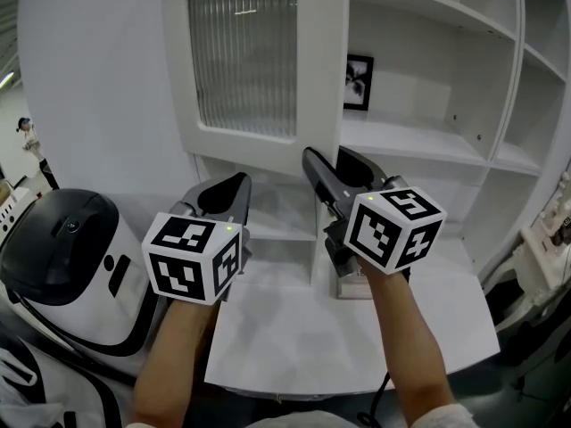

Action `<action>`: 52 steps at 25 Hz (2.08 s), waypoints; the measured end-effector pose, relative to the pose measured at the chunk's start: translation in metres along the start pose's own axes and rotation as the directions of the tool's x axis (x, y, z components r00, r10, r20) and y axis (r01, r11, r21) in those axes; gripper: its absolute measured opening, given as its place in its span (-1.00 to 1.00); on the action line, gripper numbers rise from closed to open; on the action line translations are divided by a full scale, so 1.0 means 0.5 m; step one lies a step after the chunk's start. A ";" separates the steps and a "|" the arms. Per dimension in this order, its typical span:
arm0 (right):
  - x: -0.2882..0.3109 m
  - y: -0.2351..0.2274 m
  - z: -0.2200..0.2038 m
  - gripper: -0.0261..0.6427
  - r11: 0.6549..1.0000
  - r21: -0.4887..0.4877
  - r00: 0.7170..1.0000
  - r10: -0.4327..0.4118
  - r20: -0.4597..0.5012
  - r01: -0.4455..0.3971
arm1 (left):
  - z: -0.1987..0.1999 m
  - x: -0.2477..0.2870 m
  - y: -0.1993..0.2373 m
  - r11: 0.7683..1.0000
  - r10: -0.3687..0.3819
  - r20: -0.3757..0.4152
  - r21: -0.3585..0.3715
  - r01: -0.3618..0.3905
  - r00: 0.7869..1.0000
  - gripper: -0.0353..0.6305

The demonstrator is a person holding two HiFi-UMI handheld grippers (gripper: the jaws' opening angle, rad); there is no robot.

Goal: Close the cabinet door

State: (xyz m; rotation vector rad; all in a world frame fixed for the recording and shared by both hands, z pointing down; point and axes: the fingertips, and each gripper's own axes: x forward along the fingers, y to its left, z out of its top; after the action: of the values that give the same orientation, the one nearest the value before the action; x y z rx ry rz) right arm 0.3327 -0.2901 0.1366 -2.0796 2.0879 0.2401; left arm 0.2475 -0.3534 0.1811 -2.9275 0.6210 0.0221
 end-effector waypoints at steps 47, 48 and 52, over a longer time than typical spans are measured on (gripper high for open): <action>0.091 -0.150 -0.017 -0.29 0.978 -0.119 0.984 -0.176 -0.010 0.173 | -0.015 0.093 0.042 1.000 0.030 0.001 -0.008 -0.030 1.000 -0.91; 0.092 -0.150 -0.017 -0.29 0.978 -0.119 0.984 -0.176 -0.010 0.174 | -0.014 0.092 0.045 0.999 0.032 0.001 -0.010 -0.032 0.999 -0.91; 0.091 -0.149 -0.017 -0.29 0.978 -0.115 0.984 -0.179 -0.009 0.177 | -0.011 0.084 0.048 0.999 0.030 0.004 -0.012 -0.030 1.000 -0.91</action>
State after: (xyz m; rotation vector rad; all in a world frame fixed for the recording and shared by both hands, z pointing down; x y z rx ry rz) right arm 0.4067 -0.3367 0.1347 -2.3270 1.9240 0.3202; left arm 0.2759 -0.3930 0.1813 -2.9282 0.6668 0.0360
